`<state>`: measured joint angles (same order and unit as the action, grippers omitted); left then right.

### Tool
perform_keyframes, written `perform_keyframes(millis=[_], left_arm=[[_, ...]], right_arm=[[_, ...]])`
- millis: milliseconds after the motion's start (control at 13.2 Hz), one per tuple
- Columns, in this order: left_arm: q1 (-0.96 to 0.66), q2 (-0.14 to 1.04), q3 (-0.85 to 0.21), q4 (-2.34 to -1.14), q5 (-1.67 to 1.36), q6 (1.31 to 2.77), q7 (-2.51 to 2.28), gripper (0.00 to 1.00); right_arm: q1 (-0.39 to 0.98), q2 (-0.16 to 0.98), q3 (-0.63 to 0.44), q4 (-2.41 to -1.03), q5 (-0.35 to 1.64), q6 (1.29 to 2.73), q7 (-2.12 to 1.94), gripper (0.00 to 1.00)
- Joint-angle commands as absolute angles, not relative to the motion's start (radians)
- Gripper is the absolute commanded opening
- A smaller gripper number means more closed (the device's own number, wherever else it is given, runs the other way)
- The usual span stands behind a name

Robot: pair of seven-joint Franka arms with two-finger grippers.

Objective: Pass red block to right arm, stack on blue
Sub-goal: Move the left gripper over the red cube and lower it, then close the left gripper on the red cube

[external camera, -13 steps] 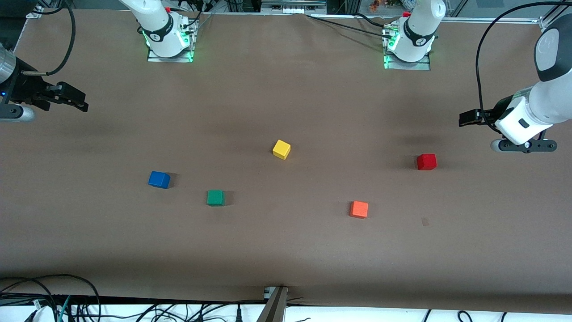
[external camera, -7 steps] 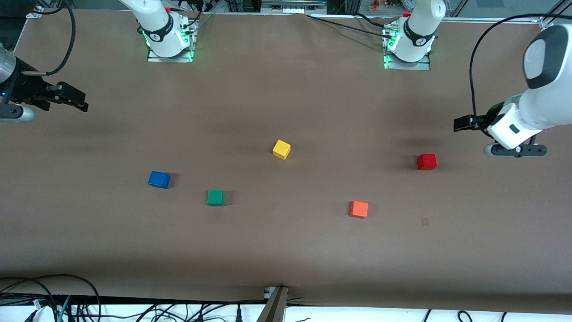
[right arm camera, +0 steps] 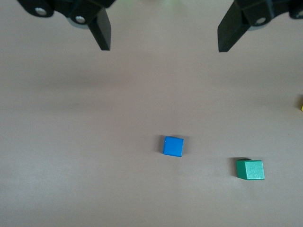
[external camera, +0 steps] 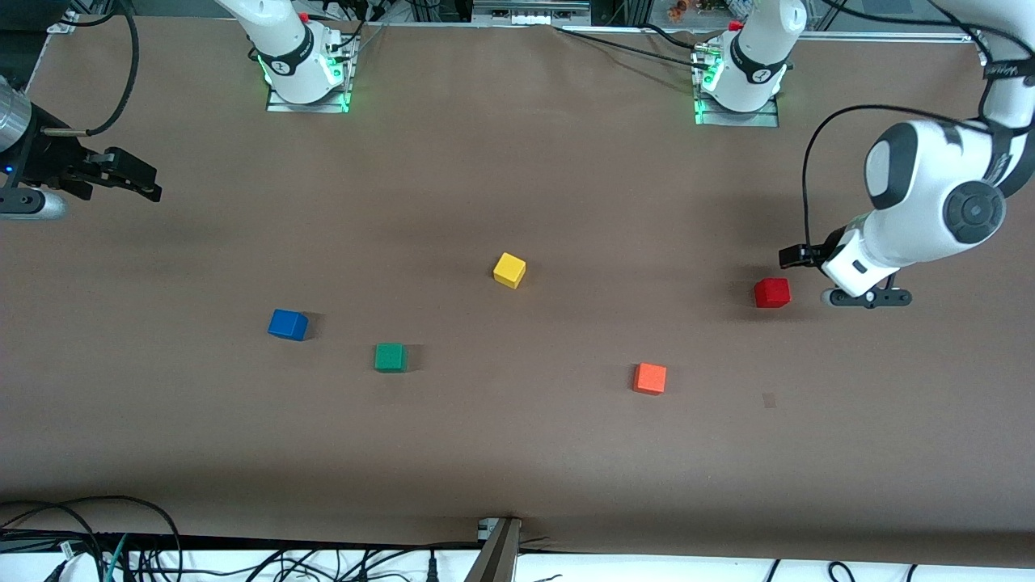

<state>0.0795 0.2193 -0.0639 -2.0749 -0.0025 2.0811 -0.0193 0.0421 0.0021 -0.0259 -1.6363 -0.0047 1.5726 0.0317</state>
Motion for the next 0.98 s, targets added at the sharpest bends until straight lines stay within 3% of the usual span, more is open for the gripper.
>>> perform_keyframes(millis=[0,378,908], left_arm=[[0.092,0.219,-0.067,-2.184,-0.018,2.234,-0.021,1.0],[0.097,0.337,-0.071,-2.203,-0.021,2.42,-0.021,1.0],[0.097,0.4,-0.071,-2.175,-0.021,2.476,-0.021,1.0]], right_arm=[[0.041,-0.005,-0.02,-1.626,-0.006,1.557,0.044,1.0],[0.041,-0.005,-0.02,-1.628,-0.006,1.557,0.044,1.0],[0.041,-0.005,-0.02,-1.628,-0.006,1.555,0.044,1.0]])
